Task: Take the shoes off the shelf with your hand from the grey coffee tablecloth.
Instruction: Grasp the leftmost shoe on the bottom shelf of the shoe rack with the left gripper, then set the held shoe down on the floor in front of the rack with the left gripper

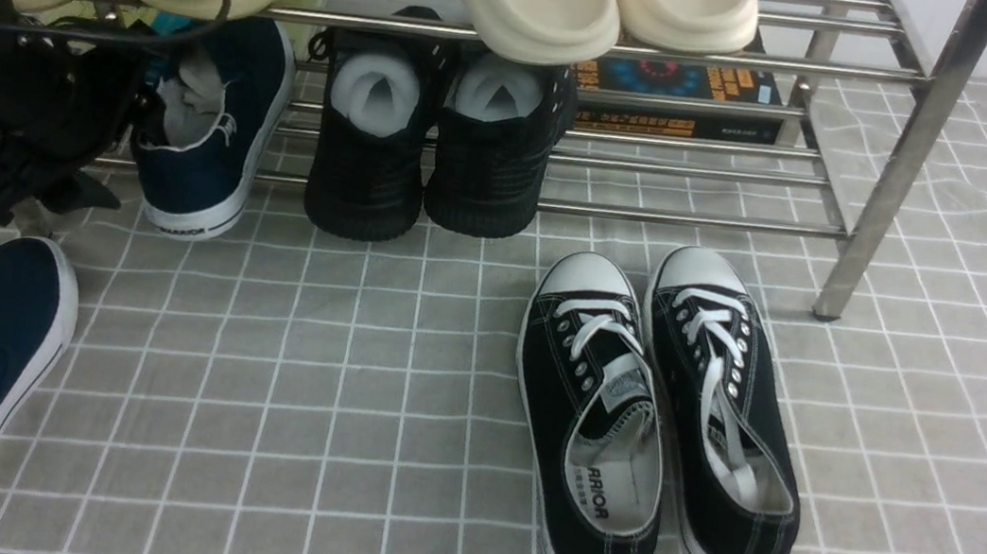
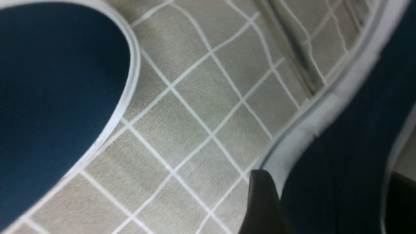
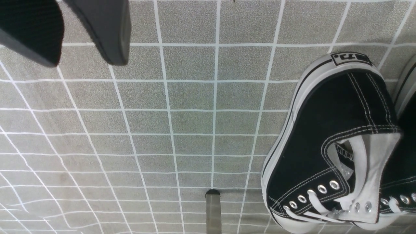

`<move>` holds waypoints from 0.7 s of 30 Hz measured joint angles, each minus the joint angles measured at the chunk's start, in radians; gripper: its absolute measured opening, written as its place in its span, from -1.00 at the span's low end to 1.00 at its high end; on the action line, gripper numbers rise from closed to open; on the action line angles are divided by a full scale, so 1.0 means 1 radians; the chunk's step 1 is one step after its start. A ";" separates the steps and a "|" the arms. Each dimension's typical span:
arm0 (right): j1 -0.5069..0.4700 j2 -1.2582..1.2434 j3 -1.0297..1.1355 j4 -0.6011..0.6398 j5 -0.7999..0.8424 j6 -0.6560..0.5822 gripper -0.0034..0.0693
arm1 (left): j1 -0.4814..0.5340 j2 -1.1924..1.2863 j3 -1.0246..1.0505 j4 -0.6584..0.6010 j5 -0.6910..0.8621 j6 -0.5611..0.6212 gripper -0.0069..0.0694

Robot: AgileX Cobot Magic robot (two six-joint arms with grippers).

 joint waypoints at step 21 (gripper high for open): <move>0.000 0.000 0.000 0.000 0.000 0.000 -0.25 | -0.002 -0.045 0.002 0.188 0.311 0.036 -0.73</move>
